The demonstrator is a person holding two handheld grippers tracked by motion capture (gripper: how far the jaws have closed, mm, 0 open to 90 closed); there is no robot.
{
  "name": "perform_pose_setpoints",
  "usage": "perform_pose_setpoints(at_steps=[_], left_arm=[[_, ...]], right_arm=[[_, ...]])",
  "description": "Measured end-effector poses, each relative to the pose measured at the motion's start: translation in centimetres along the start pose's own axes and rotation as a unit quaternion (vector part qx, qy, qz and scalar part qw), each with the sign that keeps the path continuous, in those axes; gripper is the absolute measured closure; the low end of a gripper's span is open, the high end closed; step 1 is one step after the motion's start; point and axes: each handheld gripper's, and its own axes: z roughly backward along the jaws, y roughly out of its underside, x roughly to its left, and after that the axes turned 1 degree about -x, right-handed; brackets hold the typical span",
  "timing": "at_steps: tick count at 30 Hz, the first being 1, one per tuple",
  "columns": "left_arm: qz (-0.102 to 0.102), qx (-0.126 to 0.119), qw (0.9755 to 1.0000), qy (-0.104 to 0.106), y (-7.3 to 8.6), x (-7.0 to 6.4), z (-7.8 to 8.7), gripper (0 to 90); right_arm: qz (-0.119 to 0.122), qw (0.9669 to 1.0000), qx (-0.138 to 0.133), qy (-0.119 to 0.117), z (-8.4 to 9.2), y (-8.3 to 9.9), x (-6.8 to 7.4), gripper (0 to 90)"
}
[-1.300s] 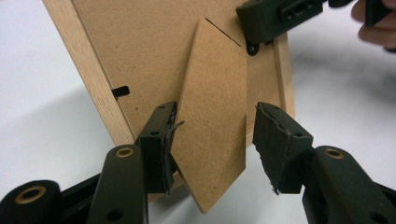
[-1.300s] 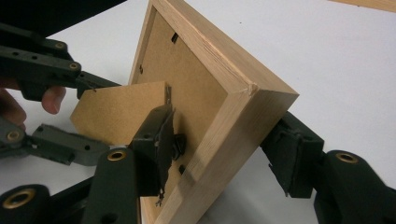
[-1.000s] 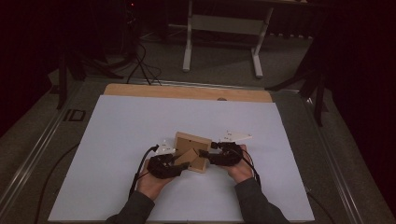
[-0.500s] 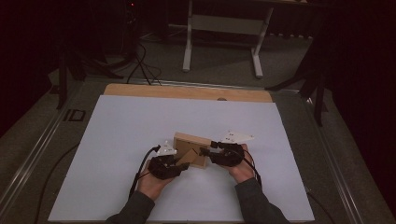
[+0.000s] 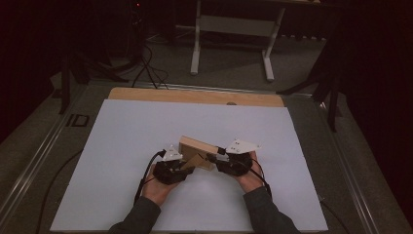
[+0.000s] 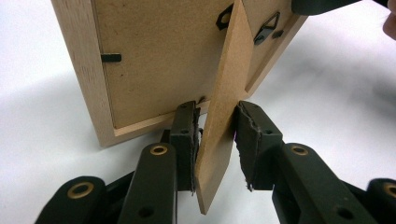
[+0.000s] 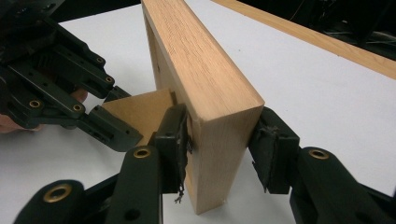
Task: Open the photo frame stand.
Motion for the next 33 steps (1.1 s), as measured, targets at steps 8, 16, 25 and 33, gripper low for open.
perform_pose_setpoints(at_steps=[8, 16, 25, 33], left_arm=[[-0.002, 0.005, 1.0000, -0.008, 0.1, 0.4, -0.2, 65.2], [-0.002, 0.011, 0.9999, -0.009, 0.2, 0.6, 0.1, 61.9], [0.005, 0.012, 0.9999, 0.001, 0.6, 0.8, 0.8, 58.3], [0.009, 0.001, 0.9999, 0.012, 0.5, 1.0, 1.6, 51.0]], right_arm=[[0.014, 0.9998, -0.002, 0.013, -0.2, -0.1, 0.7, 59.5], [0.020, 0.9998, -0.002, 0.009, -0.2, -0.1, 1.1, 59.8], [0.026, 0.9996, -0.001, -0.008, -0.2, -0.2, 1.7, 59.8], [0.036, 0.9992, 0.000, -0.018, -0.2, -0.3, 2.3, 58.4]])
